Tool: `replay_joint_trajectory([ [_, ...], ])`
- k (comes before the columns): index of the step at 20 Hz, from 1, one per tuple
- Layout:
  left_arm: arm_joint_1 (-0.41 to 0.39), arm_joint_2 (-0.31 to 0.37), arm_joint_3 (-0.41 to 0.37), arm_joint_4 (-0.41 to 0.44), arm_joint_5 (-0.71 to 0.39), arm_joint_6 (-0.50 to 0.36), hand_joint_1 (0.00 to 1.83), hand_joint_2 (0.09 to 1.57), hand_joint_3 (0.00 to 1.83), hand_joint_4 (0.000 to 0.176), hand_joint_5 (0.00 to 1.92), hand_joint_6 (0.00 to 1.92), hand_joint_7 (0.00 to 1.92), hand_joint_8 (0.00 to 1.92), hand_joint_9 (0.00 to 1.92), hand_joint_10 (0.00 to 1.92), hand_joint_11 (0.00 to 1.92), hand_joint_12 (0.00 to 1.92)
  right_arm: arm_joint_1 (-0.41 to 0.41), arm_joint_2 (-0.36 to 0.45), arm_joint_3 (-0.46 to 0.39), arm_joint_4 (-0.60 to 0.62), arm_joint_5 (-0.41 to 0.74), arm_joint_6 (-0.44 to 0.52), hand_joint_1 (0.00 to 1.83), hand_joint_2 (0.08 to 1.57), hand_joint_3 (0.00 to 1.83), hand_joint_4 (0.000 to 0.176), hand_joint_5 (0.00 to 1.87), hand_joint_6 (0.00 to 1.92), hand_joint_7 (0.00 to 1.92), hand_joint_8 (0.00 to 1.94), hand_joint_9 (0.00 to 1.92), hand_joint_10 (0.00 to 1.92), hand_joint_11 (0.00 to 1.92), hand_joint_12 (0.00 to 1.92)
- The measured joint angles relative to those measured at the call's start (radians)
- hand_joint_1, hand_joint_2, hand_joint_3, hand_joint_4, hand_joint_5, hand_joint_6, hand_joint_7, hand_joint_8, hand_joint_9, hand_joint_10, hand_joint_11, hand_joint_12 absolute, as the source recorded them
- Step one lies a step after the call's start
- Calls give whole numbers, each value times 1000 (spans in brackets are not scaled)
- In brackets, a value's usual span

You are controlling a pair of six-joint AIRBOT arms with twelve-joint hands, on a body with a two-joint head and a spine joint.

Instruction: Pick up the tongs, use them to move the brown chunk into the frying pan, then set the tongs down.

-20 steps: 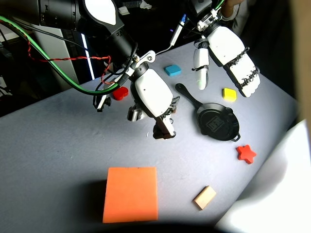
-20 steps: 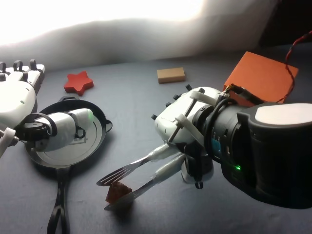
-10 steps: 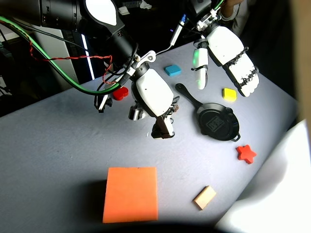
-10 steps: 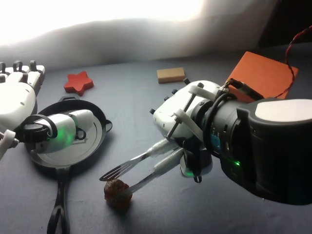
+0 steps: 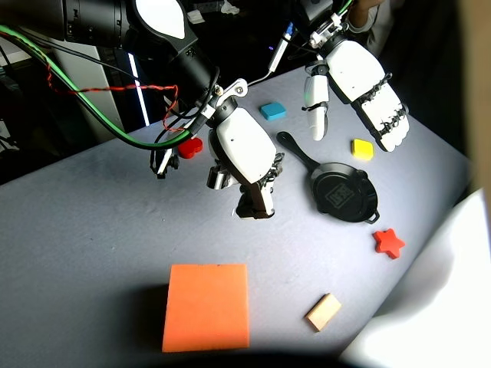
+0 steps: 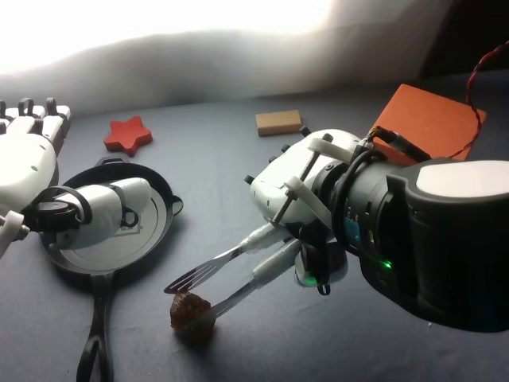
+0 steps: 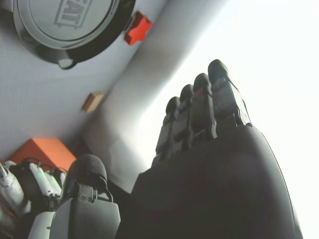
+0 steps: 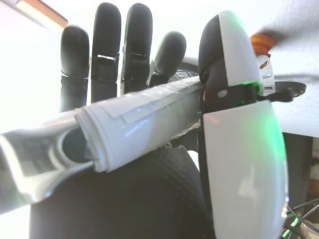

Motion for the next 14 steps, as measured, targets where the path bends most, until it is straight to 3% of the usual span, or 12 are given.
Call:
replay_joint_trajectory([
  [5,0,0,0,0,-1,0,0,1145,1,0,0,0,35,1,30,2,0,150,0,0,0,1,0,0,1098,1213,0,0,790,1261,1096,26,824,626,459,1481],
  [6,0,0,0,0,-1,0,0,1136,0,0,0,0,33,2,19,5,0,128,0,0,0,0,0,0,1029,1166,0,0,725,604,1055,6,763,617,393,1490],
  [7,0,0,0,0,-1,0,0,1142,1,0,0,0,19,1,10,1,0,102,0,0,0,0,0,0,1085,1191,19,0,777,1126,1054,6,742,636,366,1529],
  [8,1,0,0,0,-1,0,0,1154,6,0,0,0,23,4,14,3,0,94,-1,0,0,0,0,0,1087,1230,1,0,752,1312,1051,5,689,745,343,1574],
  [9,1,0,0,0,-1,0,0,1162,6,0,0,0,30,4,30,6,0,116,-1,0,0,0,0,0,1042,1194,0,0,630,937,1028,6,651,782,319,1592],
  [10,1,0,0,0,-1,1,0,1166,5,0,0,0,14,4,16,5,0,73,-1,-1,0,0,0,0,1050,1173,0,0,656,742,1024,7,644,784,316,1582],
  [14,1,0,0,0,-1,1,0,1160,1,0,0,0,7,0,1,0,0,117,-1,-8,2,0,3,1,1056,1163,0,0,698,587,1014,4,626,785,310,1556],
])
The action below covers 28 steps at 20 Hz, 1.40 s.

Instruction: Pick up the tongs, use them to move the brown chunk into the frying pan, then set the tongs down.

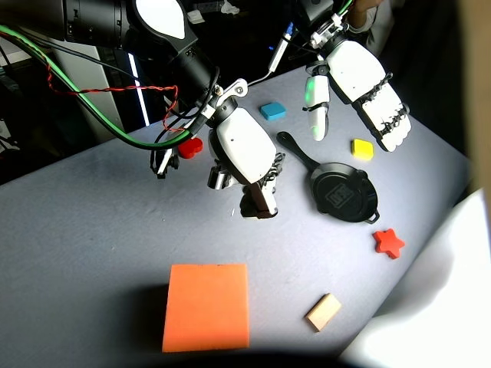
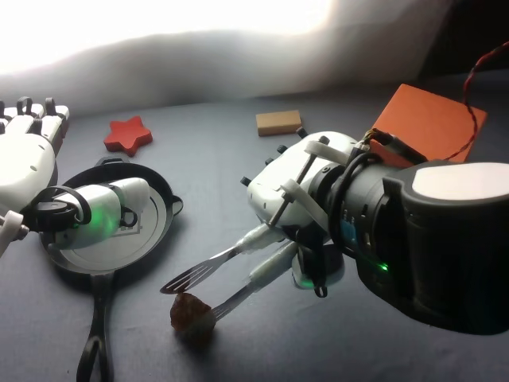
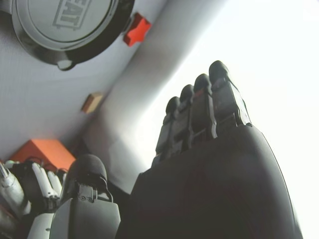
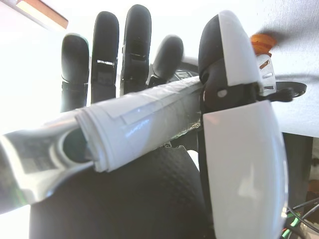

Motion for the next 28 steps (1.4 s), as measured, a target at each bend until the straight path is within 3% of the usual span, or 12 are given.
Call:
replay_joint_trajectory([
  [6,0,0,0,0,0,0,0,1154,0,0,0,0,0,0,0,0,0,168,-8,-12,5,-6,5,1,1050,1152,0,0,732,530,1016,5,658,730,346,1510],
  [13,1,0,2,0,0,0,0,1143,0,0,0,0,0,0,0,0,0,55,-15,-13,19,-12,13,2,1044,1165,0,0,734,527,1011,9,644,737,316,1548],
  [28,1,0,2,0,0,2,0,1148,0,0,0,0,0,0,0,0,5,35,-14,-13,30,-49,37,-21,1017,1158,0,0,669,536,944,0,562,786,231,1605],
])
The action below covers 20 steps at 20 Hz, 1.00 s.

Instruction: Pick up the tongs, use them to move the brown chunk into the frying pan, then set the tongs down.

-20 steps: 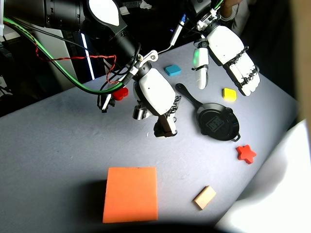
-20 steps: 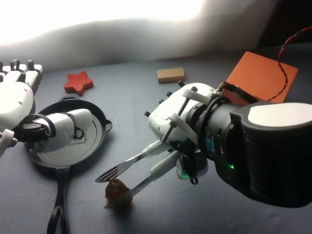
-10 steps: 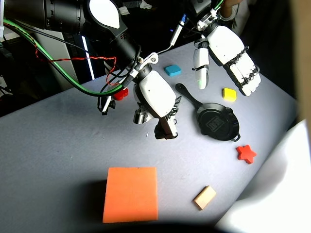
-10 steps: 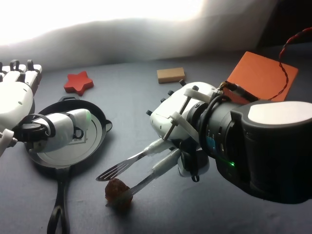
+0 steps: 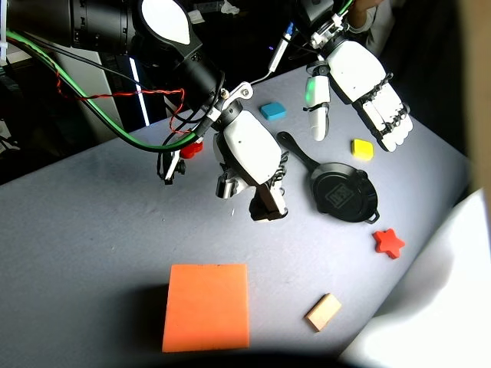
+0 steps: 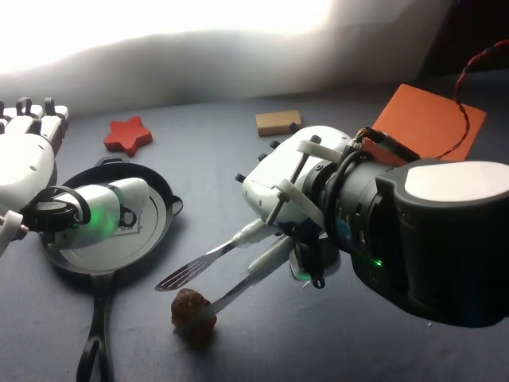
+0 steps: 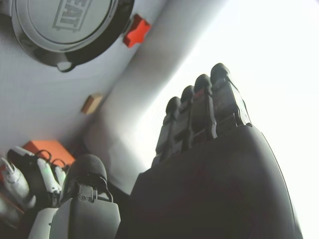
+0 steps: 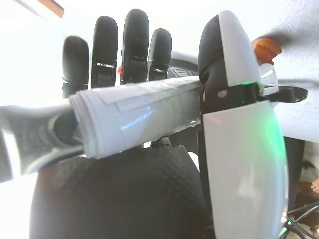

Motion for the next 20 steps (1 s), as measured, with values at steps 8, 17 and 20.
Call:
replay_joint_trajectory([
  [8,0,0,0,0,0,0,0,1167,7,0,0,0,0,0,0,0,0,49,-31,-3,16,-26,24,-2,1042,1125,0,0,650,560,940,6,556,816,246,1606],
  [17,0,0,0,0,0,2,0,1166,2,0,0,0,0,0,0,0,11,25,-39,-18,36,-27,36,-2,1032,1127,0,0,629,575,930,5,533,822,223,1603],
  [20,0,0,0,0,0,2,0,1162,0,0,0,0,0,0,0,0,22,33,-35,-14,35,-26,31,-3,1029,1127,0,0,608,600,921,1,517,841,205,1629],
])
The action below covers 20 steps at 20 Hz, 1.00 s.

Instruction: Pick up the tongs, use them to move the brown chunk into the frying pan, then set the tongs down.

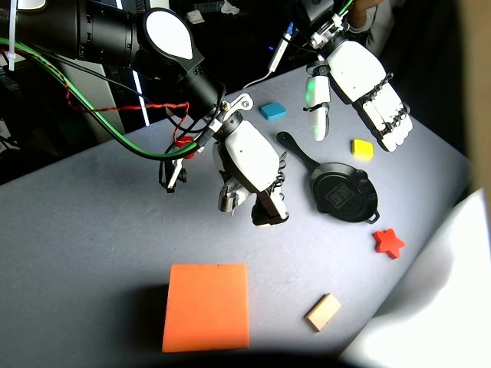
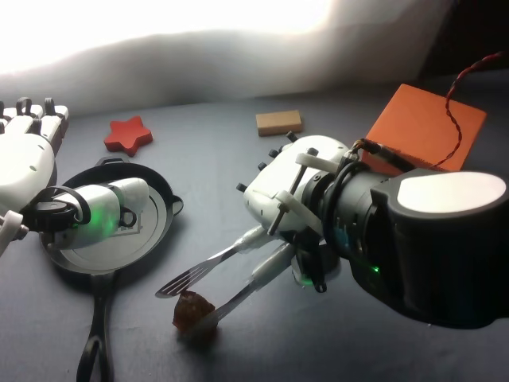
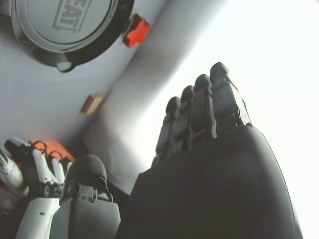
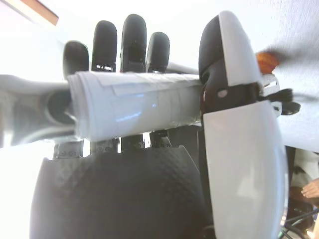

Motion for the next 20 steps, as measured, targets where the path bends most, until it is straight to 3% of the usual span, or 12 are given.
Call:
replay_joint_trajectory([
  [9,0,0,0,0,0,1,0,1161,0,0,0,0,0,0,0,0,3,50,-10,10,-4,4,15,-14,1026,1131,0,0,594,595,898,1,503,832,188,1632],
  [12,0,0,0,0,0,3,0,1158,1,0,0,0,14,1,7,0,0,148,-10,9,1,-1,16,-15,1040,1114,0,0,606,597,907,5,513,834,208,1619],
  [14,0,0,0,0,0,3,0,1156,0,0,0,0,0,0,0,0,0,19,-10,3,1,-1,16,-14,1023,1114,0,0,609,587,914,8,530,826,242,1595],
  [20,2,0,0,0,0,3,0,1154,0,0,0,0,2,0,1,0,19,33,-10,-16,0,0,24,-15,1031,1113,0,0,616,590,923,13,539,827,227,1609],
])
